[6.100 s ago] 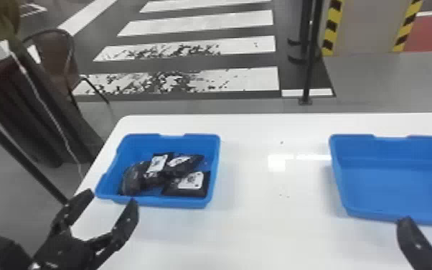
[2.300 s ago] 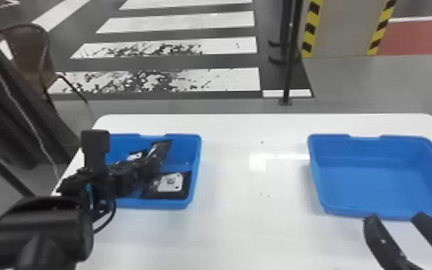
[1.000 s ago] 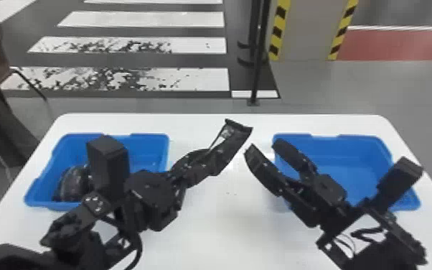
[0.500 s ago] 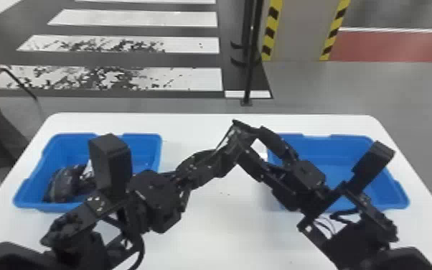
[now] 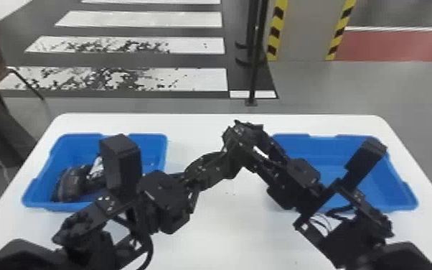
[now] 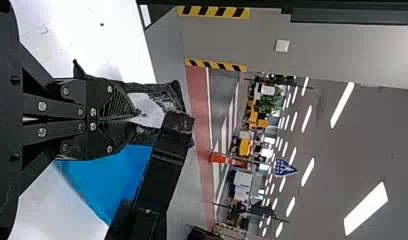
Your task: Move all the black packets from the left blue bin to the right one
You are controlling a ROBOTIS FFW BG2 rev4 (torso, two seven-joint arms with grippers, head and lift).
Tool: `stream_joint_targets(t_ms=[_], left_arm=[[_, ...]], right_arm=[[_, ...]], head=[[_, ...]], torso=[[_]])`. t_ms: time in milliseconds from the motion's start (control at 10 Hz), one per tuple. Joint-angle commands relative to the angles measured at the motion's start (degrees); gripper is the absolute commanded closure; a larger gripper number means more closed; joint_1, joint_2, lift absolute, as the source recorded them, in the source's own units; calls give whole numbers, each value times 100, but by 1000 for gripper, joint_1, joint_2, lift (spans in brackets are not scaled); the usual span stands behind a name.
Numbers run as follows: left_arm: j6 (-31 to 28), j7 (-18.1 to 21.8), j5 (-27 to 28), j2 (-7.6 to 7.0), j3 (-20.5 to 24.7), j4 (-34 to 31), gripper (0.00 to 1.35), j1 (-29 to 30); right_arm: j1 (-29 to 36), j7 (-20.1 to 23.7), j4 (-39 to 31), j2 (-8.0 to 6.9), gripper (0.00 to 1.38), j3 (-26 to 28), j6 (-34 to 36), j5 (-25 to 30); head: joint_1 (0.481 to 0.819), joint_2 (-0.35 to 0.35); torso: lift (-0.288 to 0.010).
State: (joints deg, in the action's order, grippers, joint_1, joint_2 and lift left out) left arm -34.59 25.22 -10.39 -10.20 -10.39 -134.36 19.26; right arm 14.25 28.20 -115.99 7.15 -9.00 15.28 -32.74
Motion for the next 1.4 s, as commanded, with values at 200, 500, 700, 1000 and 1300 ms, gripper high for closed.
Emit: stream_joint_targets(t_ms=[200, 500, 700, 1000, 1300], left_arm=[[70, 0, -46, 9, 34, 14, 1219, 15], [352, -26, -218, 80, 205, 155, 444, 141], [563, -26, -206, 238, 685, 155, 124, 479], [1027, 9, -126, 580, 1850, 84, 168, 971], [1420, 9, -103, 862, 2742, -70, 168, 1280]], right_arm=[[79, -43, 5, -4, 1282, 9, -80, 7], [93, -87, 33, -4, 1282, 203, -179, 30], [51, -148, 160, -4, 1282, 592, -207, 167], [-357, -210, 961, 128, 1282, 1186, -277, 658], [-905, -500, 2143, 339, 1282, 1449, -544, 1115]], head=[[695, -1], [695, -4], [695, -14], [695, 1], [695, 27]], torso=[[-140], [-140], [-140], [-140], [-140]])
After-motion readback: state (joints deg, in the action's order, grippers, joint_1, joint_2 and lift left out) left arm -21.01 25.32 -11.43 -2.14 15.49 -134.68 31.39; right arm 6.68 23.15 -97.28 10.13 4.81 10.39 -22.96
